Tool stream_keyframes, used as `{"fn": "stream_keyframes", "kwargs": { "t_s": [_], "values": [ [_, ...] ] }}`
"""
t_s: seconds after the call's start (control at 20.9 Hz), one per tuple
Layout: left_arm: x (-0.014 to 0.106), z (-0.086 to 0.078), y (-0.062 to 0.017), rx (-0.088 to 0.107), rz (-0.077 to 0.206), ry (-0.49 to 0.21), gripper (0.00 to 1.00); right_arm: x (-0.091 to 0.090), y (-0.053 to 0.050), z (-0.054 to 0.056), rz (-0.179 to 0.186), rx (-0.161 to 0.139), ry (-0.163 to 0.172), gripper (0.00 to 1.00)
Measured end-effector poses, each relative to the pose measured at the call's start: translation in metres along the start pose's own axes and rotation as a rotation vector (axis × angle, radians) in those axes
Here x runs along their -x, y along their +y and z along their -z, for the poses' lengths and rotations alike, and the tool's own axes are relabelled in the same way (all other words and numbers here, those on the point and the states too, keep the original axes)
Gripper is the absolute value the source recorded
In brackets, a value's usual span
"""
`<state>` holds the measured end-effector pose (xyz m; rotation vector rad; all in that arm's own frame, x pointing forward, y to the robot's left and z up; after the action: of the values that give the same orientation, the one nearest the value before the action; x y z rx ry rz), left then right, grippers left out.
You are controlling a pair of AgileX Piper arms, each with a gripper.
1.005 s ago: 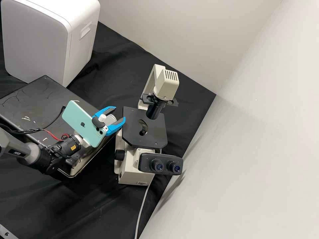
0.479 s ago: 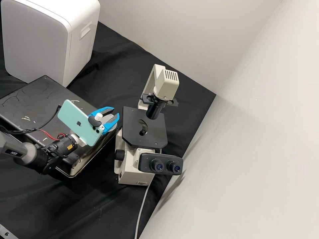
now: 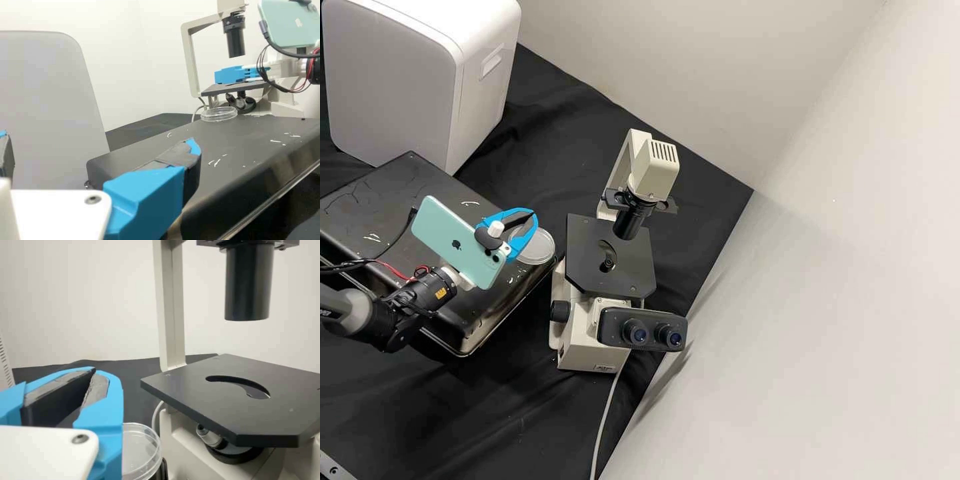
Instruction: Place the petri dish on the bench
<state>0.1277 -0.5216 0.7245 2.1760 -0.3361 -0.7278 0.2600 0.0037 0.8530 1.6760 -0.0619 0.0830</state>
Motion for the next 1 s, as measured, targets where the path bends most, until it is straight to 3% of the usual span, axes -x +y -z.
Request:
{"fn": "stream_keyframes", "kwargs": {
  "t_s": [0.33,0.38,0.72,1.0],
  "values": [
    [0.0,0.0,0.0,0.0,0.0,0.0,1.0,0.003,-0.005,0.004,0.01,-0.003,0.023,0.0],
    [0.0,0.0,0.0,0.0,0.0,0.0,1.0,0.004,-0.007,0.004,0.016,-0.004,0.026,1.0],
    [0.0,0.0,0.0,0.0,0.0,0.0,1.0,0.006,-0.013,0.009,0.037,0.022,0.051,1.0],
    [0.0,-0.001,-0.0001,0.001,0.001,-0.008,1.0,0.006,-0.014,0.009,0.038,0.021,0.054,1.0]
  ]
}}
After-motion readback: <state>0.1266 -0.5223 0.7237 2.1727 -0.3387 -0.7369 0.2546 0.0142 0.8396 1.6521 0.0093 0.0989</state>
